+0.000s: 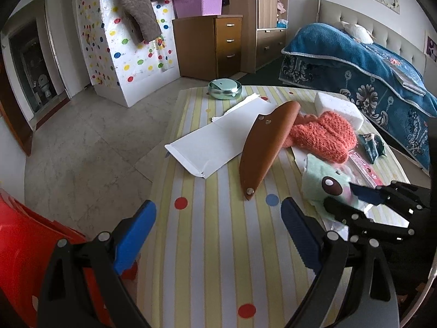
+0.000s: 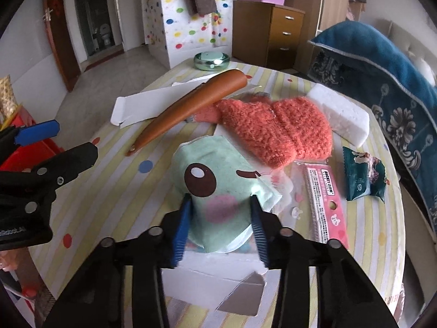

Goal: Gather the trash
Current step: 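Grasp the green face pad with the right gripper, then grasp the brown leather sheath with the left gripper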

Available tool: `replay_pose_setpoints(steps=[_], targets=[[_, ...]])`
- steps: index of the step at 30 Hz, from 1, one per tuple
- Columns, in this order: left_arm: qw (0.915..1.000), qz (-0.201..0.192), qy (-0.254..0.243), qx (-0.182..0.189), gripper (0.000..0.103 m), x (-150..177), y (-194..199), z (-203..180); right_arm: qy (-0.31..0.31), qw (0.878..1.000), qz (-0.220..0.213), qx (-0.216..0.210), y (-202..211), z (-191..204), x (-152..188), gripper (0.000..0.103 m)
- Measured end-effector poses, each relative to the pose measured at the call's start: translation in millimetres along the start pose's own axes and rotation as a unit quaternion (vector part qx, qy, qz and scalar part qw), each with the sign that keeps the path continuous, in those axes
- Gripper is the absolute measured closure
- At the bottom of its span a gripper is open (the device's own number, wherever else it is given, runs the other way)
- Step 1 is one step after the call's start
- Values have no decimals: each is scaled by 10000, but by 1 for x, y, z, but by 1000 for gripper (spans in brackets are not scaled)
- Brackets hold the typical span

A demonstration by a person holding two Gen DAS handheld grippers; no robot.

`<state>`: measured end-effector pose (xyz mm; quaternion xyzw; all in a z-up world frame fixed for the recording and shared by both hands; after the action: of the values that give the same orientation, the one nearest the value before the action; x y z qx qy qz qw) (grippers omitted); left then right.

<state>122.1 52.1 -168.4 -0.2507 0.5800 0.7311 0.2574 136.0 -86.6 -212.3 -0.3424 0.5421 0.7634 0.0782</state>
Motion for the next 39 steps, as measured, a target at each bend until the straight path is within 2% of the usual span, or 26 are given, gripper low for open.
replay_pose_setpoints(steps=[1, 3, 5, 8, 12, 21, 26, 33, 36, 38, 39], targets=[[10000, -21, -2, -11, 13, 0, 3, 1, -86, 9999, -71, -115, 6, 0, 0, 76], [10000, -82, -11, -43, 13, 0, 9, 4, -225, 9990, -343, -152, 25, -2, -4, 78], [9999, -130, -6, -55, 13, -2, 13, 6, -351, 9969, -709, -12, 57, -9, -6, 78], [9999, -157, -20, -24, 13, -4, 15, 2, -605, 9936, -917, 276, 90, -24, -3, 78], [9997, -203, -139, 87, 13, -5, 14, -14, -903, 9898, -985, 499, 115, -42, 10, 77], [9986, -28, -341, 397, 15, -5, -5, -43, -1324, 9856, -897, 552, 124, -70, 32, 76], [9990, 78, -276, 350, 29, -16, -26, -46, -1374, 9847, -941, 516, 122, -77, 36, 76], [9981, 125, -585, 130, 36, -34, -57, -62, -1367, 9855, -913, 418, 109, -81, 32, 75], [9971, 200, -726, 92, 42, -37, -70, -68, -1374, 9859, -868, 393, 103, -83, 29, 75], [9963, 262, -800, 151, 56, -39, -76, -70, -1376, 9861, -852, 385, 101, -83, 28, 75], [9962, 266, -806, 202, 58, -39, -77, -70, -1380, 9861, -849, 370, 100, -83, 28, 75]])
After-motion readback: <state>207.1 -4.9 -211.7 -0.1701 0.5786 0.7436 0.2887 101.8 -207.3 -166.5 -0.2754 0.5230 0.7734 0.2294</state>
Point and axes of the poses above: each gripper's, at about its wrist camera, not at the fingertips, and y roughly against the way its jaws point, z to its left, x to its underside, the point moved 5 cm from there along -y, roughly the way its jaws point, and after that the axes turned 11 degrees about -x, right-handed, at the moved point
